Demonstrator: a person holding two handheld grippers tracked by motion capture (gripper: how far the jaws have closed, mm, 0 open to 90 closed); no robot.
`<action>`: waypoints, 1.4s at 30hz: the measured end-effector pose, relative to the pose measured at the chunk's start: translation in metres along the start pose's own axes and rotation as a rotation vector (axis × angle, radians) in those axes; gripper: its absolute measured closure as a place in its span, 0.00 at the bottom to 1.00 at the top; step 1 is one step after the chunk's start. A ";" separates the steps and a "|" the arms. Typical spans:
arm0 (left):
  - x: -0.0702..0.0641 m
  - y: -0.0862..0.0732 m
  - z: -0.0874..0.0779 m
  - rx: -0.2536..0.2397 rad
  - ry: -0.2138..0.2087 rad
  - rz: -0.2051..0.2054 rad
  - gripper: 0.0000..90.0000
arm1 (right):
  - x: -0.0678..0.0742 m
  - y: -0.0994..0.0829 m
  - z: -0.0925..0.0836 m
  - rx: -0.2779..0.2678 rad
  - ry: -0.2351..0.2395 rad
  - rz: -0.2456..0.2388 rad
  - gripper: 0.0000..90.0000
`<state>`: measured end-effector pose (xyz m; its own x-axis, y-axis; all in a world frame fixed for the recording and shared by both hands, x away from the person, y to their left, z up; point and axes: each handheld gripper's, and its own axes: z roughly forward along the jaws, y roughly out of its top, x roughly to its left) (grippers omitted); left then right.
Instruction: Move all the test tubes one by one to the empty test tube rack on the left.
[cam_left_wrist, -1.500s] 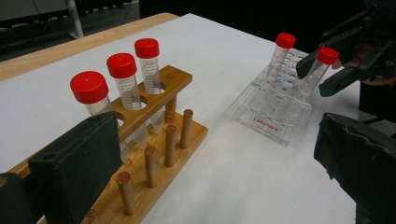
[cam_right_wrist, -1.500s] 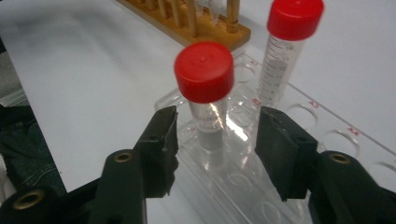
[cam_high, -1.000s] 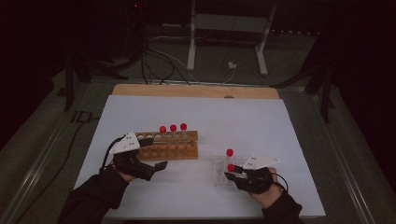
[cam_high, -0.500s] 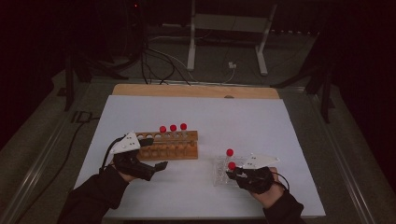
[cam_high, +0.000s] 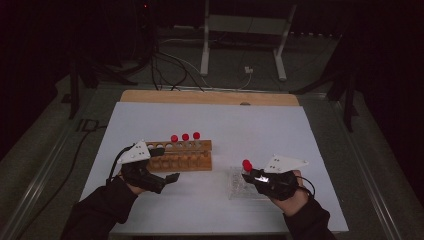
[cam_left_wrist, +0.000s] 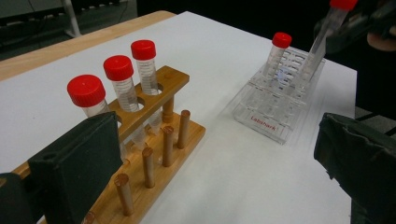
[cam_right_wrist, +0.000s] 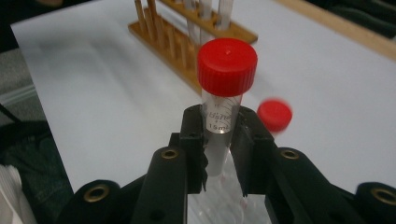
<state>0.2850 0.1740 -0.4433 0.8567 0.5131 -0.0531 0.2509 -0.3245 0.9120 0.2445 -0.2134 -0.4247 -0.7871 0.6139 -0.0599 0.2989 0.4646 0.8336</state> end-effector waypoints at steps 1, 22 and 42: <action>0.000 0.000 0.000 0.000 0.003 0.003 0.02 | 0.000 0.003 0.000 -0.009 0.002 -0.003 0.84; -0.010 0.018 0.009 0.013 -0.059 0.038 0.02 | 0.017 0.028 0.030 -0.040 0.069 -0.048 0.84; -0.030 0.035 0.026 0.002 -0.141 0.098 0.15 | 0.039 0.032 0.064 0.013 0.131 -0.083 0.84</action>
<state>0.2795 0.1267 -0.4203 0.9318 0.3623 -0.0211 0.1643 -0.3692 0.9147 0.2578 -0.1339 -0.4352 -0.8729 0.4847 -0.0556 0.2361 0.5194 0.8212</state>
